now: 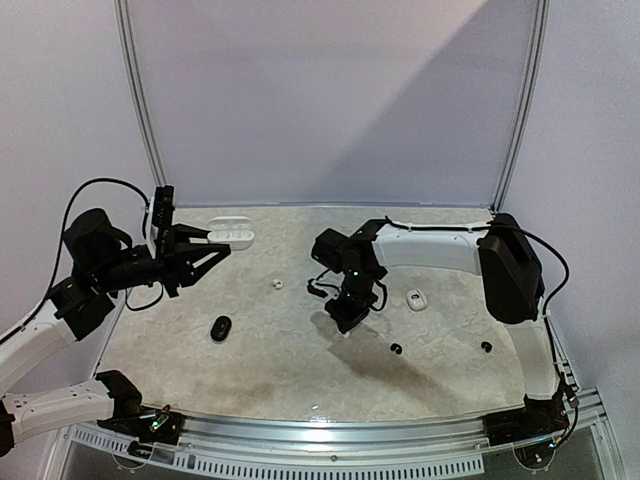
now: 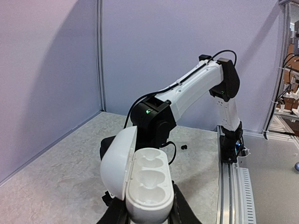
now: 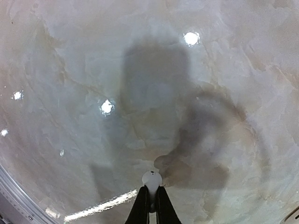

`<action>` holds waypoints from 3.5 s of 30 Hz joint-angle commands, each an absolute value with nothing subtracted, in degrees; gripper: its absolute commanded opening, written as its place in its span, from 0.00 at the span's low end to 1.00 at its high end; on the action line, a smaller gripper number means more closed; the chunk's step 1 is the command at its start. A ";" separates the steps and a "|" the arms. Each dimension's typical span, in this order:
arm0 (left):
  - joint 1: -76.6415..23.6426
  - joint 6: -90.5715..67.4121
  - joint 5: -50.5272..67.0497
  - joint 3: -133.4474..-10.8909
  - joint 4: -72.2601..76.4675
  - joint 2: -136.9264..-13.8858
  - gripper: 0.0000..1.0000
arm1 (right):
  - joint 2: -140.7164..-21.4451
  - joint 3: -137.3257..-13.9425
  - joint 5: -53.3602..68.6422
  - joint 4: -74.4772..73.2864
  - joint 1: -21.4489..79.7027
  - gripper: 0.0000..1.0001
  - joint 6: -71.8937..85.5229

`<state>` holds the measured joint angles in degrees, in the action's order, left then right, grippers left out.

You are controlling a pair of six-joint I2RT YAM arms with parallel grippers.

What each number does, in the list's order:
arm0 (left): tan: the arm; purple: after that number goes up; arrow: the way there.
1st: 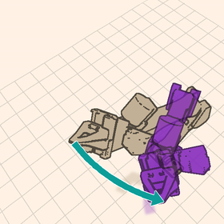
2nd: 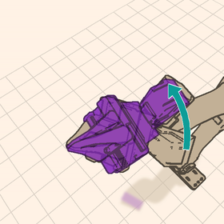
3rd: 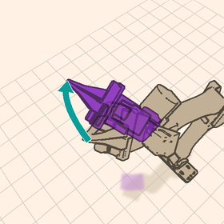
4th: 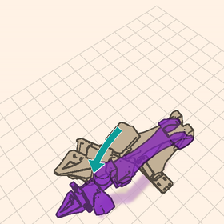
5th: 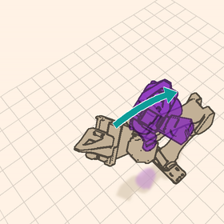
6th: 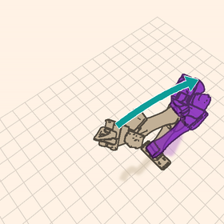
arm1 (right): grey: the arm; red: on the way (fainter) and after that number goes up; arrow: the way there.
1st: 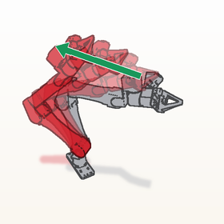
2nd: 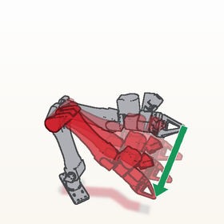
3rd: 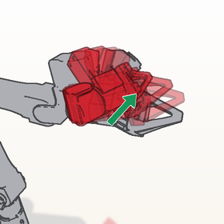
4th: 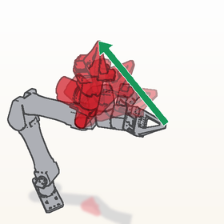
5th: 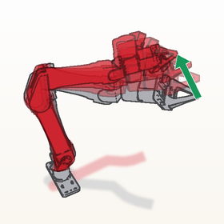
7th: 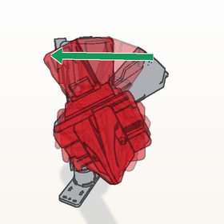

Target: Insert the wireless bluetooth earbuds into the charging case

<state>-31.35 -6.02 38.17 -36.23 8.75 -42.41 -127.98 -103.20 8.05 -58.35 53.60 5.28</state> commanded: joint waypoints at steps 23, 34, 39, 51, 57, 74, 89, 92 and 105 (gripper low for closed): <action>-35.26 5.60 48.14 -40.54 4.57 -45.76 0.00 | -93.67 -117.39 7.87 -43.86 67.85 0.00 -20.48; -37.30 12.90 47.60 -43.03 -2.66 -46.09 0.00 | -106.45 -132.27 -1.48 -58.35 75.20 0.00 -31.81; -37.76 13.44 46.88 -43.33 -3.33 -46.18 0.00 | -107.17 -132.28 -1.23 -59.22 75.59 0.00 -32.42; -38.75 13.99 45.13 -43.29 -2.99 -46.17 0.00 | -109.31 -132.19 -2.22 -60.01 75.63 0.00 -33.90; -39.19 13.99 44.82 -43.09 -2.15 -46.16 0.00 | -110.24 -132.19 -1.56 -59.28 75.66 0.00 -34.34; -39.64 12.74 44.91 -41.75 2.08 -45.80 0.00 | -111.61 -132.19 -5.58 -60.37 75.61 0.00 -34.79; -39.90 14.33 46.59 -41.84 0.81 -45.78 0.00 | -112.38 -132.28 -10.21 -60.55 75.60 0.03 -39.81; -39.91 14.49 46.67 -41.84 0.57 -45.71 0.00 | -112.58 -132.28 -11.03 -60.66 75.61 0.03 -40.54; -39.90 16.19 46.50 -42.43 -2.42 -45.79 0.00 | -112.75 -132.98 -14.23 -61.14 75.60 0.03 -43.84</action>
<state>-38.52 15.05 42.78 -41.87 -1.85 -46.11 -111.00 -131.74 -9.26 -59.24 76.36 -42.17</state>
